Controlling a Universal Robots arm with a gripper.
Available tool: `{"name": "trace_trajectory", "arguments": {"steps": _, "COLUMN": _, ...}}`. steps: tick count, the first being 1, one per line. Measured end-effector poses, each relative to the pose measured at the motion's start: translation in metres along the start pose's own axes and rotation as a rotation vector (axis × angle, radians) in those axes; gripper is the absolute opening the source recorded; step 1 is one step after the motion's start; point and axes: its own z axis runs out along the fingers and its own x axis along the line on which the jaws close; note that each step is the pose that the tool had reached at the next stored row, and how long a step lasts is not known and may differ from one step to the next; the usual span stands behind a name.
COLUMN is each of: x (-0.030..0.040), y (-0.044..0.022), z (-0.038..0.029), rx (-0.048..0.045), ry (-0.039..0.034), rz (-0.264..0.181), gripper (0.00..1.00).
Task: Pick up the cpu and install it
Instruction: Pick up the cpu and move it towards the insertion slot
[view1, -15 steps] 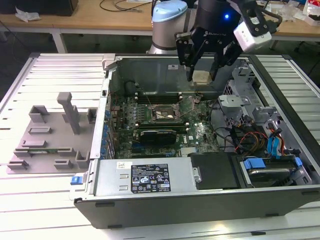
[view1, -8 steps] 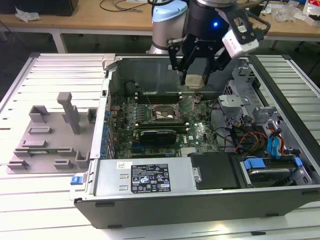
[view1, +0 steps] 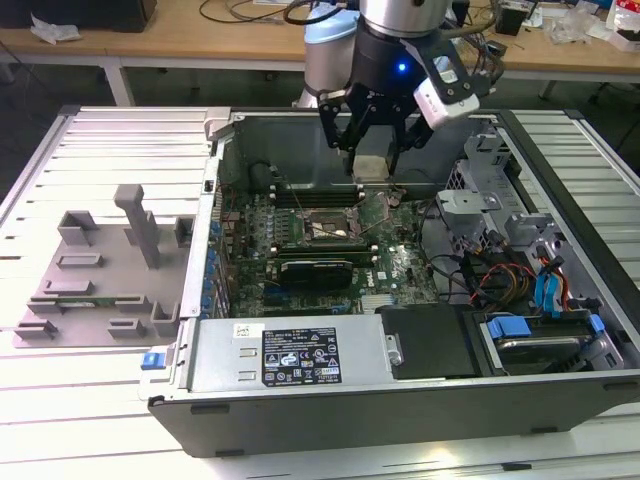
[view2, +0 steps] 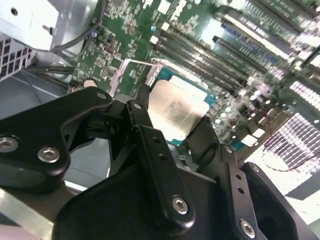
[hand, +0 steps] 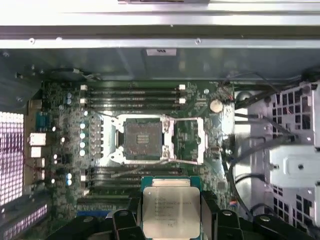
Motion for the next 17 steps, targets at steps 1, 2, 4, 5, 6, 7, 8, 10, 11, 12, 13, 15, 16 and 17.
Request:
{"name": "trace_trajectory", "arguments": {"steps": 1, "x": 0.0004, "y": 0.0058, "z": 0.004, "rx": 0.0, "ry": 0.0, "rz": 0.0, "gripper": 0.55}}
{"name": "trace_trajectory", "arguments": {"steps": 2, "x": 0.0011, "y": 0.0122, "z": 0.0074, "rx": -0.0001, "ry": 0.0, "rz": 0.0, "gripper": 0.55}}
{"name": "trace_trajectory", "arguments": {"steps": 4, "x": 0.0027, "y": 0.0236, "z": 0.0121, "rx": -0.0001, "ry": 0.0001, "rz": 0.0, "gripper": 0.55}}
{"name": "trace_trajectory", "arguments": {"steps": 5, "x": 0.005, "y": 0.0271, "z": 0.0144, "rx": -0.0003, "ry": 0.0, "rz": 0.0, "gripper": 0.55}}
{"name": "trace_trajectory", "arguments": {"steps": 6, "x": 0.0069, "y": 0.0292, "z": 0.0176, "rx": -0.0004, "ry": 0.0, "rz": 0.0, "gripper": 0.55}}
{"name": "trace_trajectory", "arguments": {"steps": 7, "x": 0.0091, "y": 0.0298, "z": 0.0201, "rx": -0.0004, "ry": 0.0, "rz": 0.0, "gripper": 0.55}}
{"name": "trace_trajectory", "arguments": {"steps": 8, "x": 0.0122, "y": 0.0298, "z": 0.0221, "rx": -0.0003, "ry": 0.0002, "rz": 0.0, "gripper": 0.55}}
{"name": "trace_trajectory", "arguments": {"steps": 10, "x": 0.0214, "y": 0.0295, "z": 0.0274, "rx": -0.0003, "ry": -0.0001, "rz": 0.0, "gripper": 0.55}}
{"name": "trace_trajectory", "arguments": {"steps": 11, "x": 0.0234, "y": 0.0294, "z": 0.0302, "rx": -0.0004, "ry": 0.0, "rz": 0.0, "gripper": 0.55}}
{"name": "trace_trajectory", "arguments": {"steps": 12, "x": 0.0258, "y": 0.0292, "z": 0.034, "rx": -0.0002, "ry": 0.0001, "rz": 0.0, "gripper": 0.55}}
{"name": "trace_trajectory", "arguments": {"steps": 13, "x": 0.0292, "y": 0.029, "z": 0.0384, "rx": -0.0002, "ry": 0.0, "rz": 0.0, "gripper": 0.55}}
{"name": "trace_trajectory", "arguments": {"steps": 15, "x": 0.0315, "y": 0.0288, "z": 0.0431, "rx": -0.0004, "ry": 0.0, "rz": 0.0, "gripper": 0.55}}
{"name": "trace_trajectory", "arguments": {"steps": 16, "x": 0.0324, "y": 0.0287, "z": 0.0455, "rx": -0.0003, "ry": 0.0001, "rz": -0.001, "gripper": 0.55}}
{"name": "trace_trajectory", "arguments": {"steps": 17, "x": 0.0331, "y": 0.0286, "z": 0.0474, "rx": -0.0004, "ry": 0.0002, "rz": -0.004, "gripper": 0.55}}
